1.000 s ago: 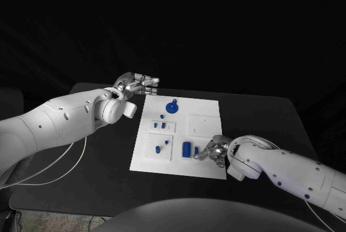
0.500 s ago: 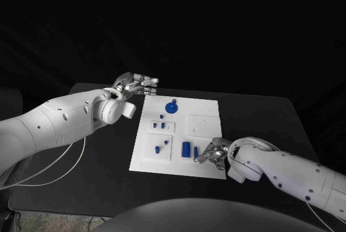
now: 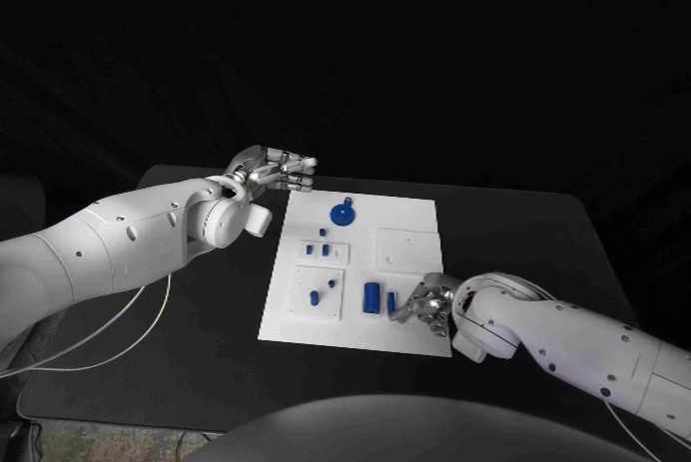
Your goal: Assemble the parts on the task board
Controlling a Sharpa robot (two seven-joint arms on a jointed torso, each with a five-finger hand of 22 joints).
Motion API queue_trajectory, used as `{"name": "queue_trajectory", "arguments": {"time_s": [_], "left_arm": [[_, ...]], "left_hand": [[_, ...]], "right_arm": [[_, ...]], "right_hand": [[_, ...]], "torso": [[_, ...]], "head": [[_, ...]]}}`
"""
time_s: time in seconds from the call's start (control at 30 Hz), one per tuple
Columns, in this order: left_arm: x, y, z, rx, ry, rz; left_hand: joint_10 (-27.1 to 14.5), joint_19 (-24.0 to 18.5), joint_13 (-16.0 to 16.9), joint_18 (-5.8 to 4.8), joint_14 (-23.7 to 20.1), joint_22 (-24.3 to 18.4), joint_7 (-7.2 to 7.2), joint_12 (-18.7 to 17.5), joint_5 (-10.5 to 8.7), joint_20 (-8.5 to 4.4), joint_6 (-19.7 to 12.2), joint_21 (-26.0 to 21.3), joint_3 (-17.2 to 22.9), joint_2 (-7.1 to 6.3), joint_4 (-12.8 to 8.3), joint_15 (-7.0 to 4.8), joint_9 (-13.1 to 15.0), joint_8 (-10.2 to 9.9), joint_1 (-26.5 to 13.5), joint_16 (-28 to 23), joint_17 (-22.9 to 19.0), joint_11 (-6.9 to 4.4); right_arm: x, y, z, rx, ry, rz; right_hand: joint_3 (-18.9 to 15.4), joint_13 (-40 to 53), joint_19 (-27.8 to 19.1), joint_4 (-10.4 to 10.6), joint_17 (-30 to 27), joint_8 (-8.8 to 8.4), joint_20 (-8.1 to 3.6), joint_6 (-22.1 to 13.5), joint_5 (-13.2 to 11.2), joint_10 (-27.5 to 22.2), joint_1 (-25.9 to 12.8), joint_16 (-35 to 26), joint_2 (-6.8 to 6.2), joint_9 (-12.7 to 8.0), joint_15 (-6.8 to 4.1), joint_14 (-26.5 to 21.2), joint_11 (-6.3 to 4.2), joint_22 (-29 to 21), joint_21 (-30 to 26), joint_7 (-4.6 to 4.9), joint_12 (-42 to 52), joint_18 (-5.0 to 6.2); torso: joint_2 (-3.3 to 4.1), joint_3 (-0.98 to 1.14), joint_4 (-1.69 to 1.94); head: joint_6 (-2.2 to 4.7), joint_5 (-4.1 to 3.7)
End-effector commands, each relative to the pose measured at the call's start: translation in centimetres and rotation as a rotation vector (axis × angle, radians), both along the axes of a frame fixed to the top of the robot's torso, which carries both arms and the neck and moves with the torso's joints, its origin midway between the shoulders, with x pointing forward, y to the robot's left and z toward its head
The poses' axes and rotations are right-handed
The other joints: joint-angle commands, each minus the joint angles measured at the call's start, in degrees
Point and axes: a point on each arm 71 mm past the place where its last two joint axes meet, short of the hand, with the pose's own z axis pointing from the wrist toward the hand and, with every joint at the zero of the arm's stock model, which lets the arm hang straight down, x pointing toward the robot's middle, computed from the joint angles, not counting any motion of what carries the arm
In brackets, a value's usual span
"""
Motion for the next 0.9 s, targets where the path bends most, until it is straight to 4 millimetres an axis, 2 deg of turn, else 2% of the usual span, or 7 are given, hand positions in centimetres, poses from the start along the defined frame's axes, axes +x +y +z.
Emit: {"name": "queue_trajectory", "arguments": {"time_s": [0.03, 0.13, 0.3, 0.47, 0.67, 0.8, 0.9], "left_arm": [[0.0, -0.3, 0.0, -0.005, -0.004, -0.017], [-0.1, -0.3, 0.0, -0.005, -0.003, -0.017], [-0.1, -0.3, 0.0, -0.004, -0.001, -0.018], [-0.1, -0.1, 0.0, -0.002, 0.001, -0.016], [-0.1, -0.2, -0.1, -0.002, 0.002, -0.018], [-0.1, -0.1, -0.1, -0.001, 0.003, -0.017], [-0.1, -0.1, -0.1, -0.001, 0.003, -0.017]], "left_hand": [[-0.5, -0.2, 0.0, 0.79, -0.3, -0.1, -0.05, -0.3, -0.14, 0.05, -0.3, -0.2, 0.0, -0.17, 0.5, -0.02, 0.0, -0.1, -0.3, -0.1, 0.0, -0.13], [-0.5, -0.2, 0.0, 0.79, -0.3, -0.1, -0.05, -0.3, -0.14, 0.05, -0.3, -0.2, 0.0, -0.17, 0.5, -0.02, 0.0, -0.1, -0.3, -0.1, 0.0, -0.13], [-0.5, -0.2, 0.0, 0.80, -0.3, 0.0, -0.02, -0.3, -0.13, 0.06, -0.3, -0.3, 0.0, -0.18, 0.4, -0.02, 0.0, -0.1, -0.2, -0.1, 0.0, -0.12], [-0.5, -0.2, 0.0, 0.80, -0.3, 0.0, -0.02, -0.3, -0.13, 0.06, -0.3, -0.3, 0.0, -0.18, 0.4, -0.02, 0.0, -0.1, -0.2, -0.1, 0.0, -0.12], [-0.5, -0.2, 0.0, 0.80, -0.3, 0.0, -0.02, -0.3, -0.13, 0.06, -0.3, -0.3, 0.0, -0.18, 0.4, -0.02, 0.0, -0.1, -0.2, -0.1, 0.0, -0.12], [-0.5, -0.2, 0.0, 0.80, -0.3, 0.0, -0.02, -0.3, -0.13, 0.06, -0.3, -0.3, 0.0, -0.18, 0.4, -0.02, 0.0, -0.1, -0.2, -0.1, 0.0, -0.12], [-0.5, -0.2, 0.0, 0.80, -0.3, 0.0, -0.02, -0.3, -0.13, 0.06, -0.3, -0.3, 0.0, -0.18, 0.4, -0.02, 0.0, -0.1, -0.2, -0.1, 0.0, -0.12]], "right_arm": [[0.2, 0.0, -0.1, -0.015, -0.013, -0.008], [0.3, 0.1, -0.4, -0.020, -0.003, -0.006], [0.3, 0.4, -1.0, -0.032, 0.030, 0.009], [0.2, 0.2, -1.2, -0.039, 0.042, 0.010], [0.2, 0.0, -1.3, -0.043, 0.047, 0.011], [0.2, -0.1, -1.3, -0.038, 0.046, 0.014], [0.1, -0.2, -1.2, -0.024, 0.047, 0.019]], "right_hand": [[0.7, 2.3, 3.1, -0.4, 0.1, -0.27, -0.31, 0.1, -0.1, 0.1, -0.6, -0.3, 0.18, 0.1, -0.41, 0.1, -0.26, -0.1, 0.0, -0.19, 0.1, -0.86], [1.7, 2.3, 3.1, -0.8, 0.1, -0.27, -0.30, 0.0, -0.1, 0.1, -1.2, -0.2, -0.05, 0.3, -0.39, 0.1, -0.24, -0.2, 0.0, -0.18, 0.1, -0.87], [4.8, 2.3, 3.1, -3.4, -0.1, -0.27, -0.24, -0.2, 0.0, -0.1, 0.2, -0.5, -0.85, 0.3, -0.39, 0.1, -0.30, -0.3, -0.2, -0.20, -0.1, -0.88], [8.9, 2.1, 3.1, -5.2, -0.4, -0.30, -0.02, -0.2, 0.5, -0.2, -1.4, -0.3, -2.20, 1.1, -0.24, 0.1, -0.21, -0.3, -0.2, -0.23, 0.1, -0.69], [9.3, 2.0, 3.1, -5.5, -0.6, -0.31, -0.01, -0.2, 1.5, -0.2, -1.5, -0.3, -2.89, 1.5, -0.24, 0.0, -0.20, -0.4, -0.3, -0.25, 0.2, -0.67], [8.8, 1.8, 3.1, -5.4, -0.7, -0.32, -0.01, -0.1, 4.0, -0.4, -1.8, -0.3, -3.79, 1.5, -0.24, 0.0, -0.19, -0.4, -0.3, -0.23, 0.1, -0.65], [6.6, 1.7, 3.0, -4.9, -0.8, -0.34, -0.01, -0.1, 7.1, -0.5, -2.2, -0.3, -5.43, 1.3, -0.21, -0.1, -0.10, -0.4, -0.5, -0.12, -0.1, -0.61]], "torso": [[0.00, -0.01, 0.02], [0.02, 0.00, -0.02], [0.07, 0.08, 0.09], [-0.01, -0.01, -0.02], [0.00, 0.01, -0.02], [0.01, 0.02, -0.02], [-0.01, 0.02, -0.03]], "head": [[0.01, -0.06], [0.01, 0.05], [0.01, 0.16], [0.01, 0.19], [0.01, 0.24], [0.01, 0.21], [0.01, 0.23]]}}
